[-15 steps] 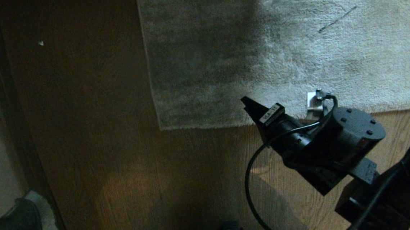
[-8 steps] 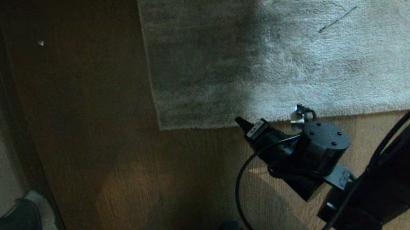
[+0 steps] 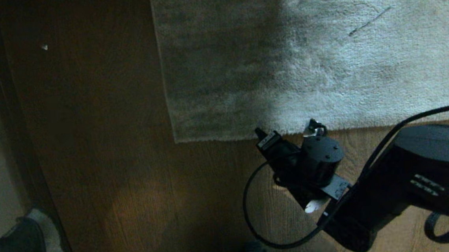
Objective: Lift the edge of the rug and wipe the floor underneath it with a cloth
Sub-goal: Lay down the carpet
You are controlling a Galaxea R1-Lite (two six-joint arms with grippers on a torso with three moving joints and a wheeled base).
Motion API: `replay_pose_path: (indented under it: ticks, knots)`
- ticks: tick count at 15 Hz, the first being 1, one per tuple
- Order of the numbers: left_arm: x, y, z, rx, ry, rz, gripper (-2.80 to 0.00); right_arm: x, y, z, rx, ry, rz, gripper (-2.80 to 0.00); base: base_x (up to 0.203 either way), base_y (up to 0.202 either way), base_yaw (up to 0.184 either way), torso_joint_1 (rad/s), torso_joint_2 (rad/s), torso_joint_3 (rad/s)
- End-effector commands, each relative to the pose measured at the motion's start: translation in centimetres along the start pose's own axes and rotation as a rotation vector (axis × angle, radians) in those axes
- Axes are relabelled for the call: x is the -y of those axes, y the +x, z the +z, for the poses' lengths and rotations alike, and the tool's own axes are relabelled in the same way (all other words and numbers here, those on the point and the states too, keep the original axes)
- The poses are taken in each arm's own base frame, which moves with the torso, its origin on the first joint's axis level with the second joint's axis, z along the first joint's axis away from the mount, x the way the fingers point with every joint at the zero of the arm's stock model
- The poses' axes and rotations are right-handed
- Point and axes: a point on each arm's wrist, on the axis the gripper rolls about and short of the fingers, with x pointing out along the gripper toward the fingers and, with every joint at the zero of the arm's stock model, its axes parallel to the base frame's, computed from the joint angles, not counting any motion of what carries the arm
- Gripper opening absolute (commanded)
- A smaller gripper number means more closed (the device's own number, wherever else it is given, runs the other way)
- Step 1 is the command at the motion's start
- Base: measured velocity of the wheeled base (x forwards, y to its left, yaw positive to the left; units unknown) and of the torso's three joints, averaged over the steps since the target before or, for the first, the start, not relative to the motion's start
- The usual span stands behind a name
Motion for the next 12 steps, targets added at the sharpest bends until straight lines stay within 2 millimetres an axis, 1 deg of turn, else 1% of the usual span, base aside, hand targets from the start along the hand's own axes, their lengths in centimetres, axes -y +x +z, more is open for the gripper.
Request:
replay_pose_path:
  ticks: [1,5,7,9,12]
  knots:
    - [0.0,0.0,0.0,0.000,-0.001,0.000,-2.80,1.4,1.2,-0.3,0.035,0.005,0.007,-2.80,0.000,0.000,0.000,0.000,0.00,0.000]
    - [0.0,0.0,0.0,0.000,-0.001,0.001,-2.80,3.3,2.1,-0.3,0.052,-0.016,-0.029,-2.80,0.000,0.000,0.000,0.000,0.00,0.000]
    - [0.0,0.0,0.0,0.000,-0.001,0.000,-2.80,3.4,2.1,-0.3,0.052,-0.017,-0.033,-2.80,0.000,0.000,0.000,0.000,0.00,0.000]
    - [0.0,0.0,0.0,-0.001,-0.001,-0.001,-2.80,3.1,2.1,-0.1,0.057,-0.014,-0.025,-2.80,0.000,0.000,0.000,0.000,0.00,0.000]
    - [0.0,0.0,0.0,-0.001,-0.001,0.000,-2.80,1.2,1.7,1.3,0.083,0.000,0.016,-2.80,0.000,0.000,0.000,0.000,0.00,0.000]
